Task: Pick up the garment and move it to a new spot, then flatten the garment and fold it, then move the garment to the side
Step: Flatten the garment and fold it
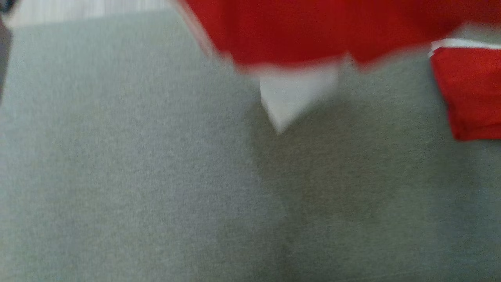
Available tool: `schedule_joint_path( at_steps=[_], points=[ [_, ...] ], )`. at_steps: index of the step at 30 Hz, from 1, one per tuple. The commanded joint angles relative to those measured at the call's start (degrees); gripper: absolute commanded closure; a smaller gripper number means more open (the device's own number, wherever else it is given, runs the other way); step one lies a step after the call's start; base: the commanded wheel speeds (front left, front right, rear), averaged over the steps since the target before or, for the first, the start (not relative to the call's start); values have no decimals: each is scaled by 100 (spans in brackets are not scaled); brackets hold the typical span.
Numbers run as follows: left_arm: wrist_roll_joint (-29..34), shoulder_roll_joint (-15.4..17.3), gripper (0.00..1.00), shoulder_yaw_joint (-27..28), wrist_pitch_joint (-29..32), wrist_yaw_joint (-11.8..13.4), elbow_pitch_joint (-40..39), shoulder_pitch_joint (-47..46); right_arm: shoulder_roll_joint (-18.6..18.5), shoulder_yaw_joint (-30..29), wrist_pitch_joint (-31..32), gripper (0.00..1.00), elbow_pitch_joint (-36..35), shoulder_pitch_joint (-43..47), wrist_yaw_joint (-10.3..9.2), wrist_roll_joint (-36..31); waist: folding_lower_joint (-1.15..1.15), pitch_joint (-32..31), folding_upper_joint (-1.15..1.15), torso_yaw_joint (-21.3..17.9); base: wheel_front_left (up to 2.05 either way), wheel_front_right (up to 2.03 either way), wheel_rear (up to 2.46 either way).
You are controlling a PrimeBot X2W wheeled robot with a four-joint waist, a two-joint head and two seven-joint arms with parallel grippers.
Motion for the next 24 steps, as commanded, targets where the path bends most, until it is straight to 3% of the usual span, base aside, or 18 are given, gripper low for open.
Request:
schedule_joint_path(
  at_steps=[1,5,12,19,24],
  points=[
    [140,145,100,234,-260,137,49,-563,-36,20,-214,100,24,-277,-4,-132,-3,487,0,177,0,0,0],
    [381,-193,100,215,-1117,377,679,-1125,-52,192,-825,100,546,-894,-4,-301,-3,830,0,346,0,0,0],
    [328,-354,100,-123,-1541,224,1013,-371,-109,802,-1230,100,1312,-477,-4,-32,-3,1003,0,526,0,0,0],
    [-10,-151,100,-495,-1559,265,221,1945,-91,1292,-1461,100,1890,887,-4,386,-3,443,0,493,0,0,0],
    [-395,219,100,-684,-1250,546,-701,3943,-52,1438,-1546,100,1942,2013,-4,608,-3,-147,0,307,0,0,0]
  ],
)
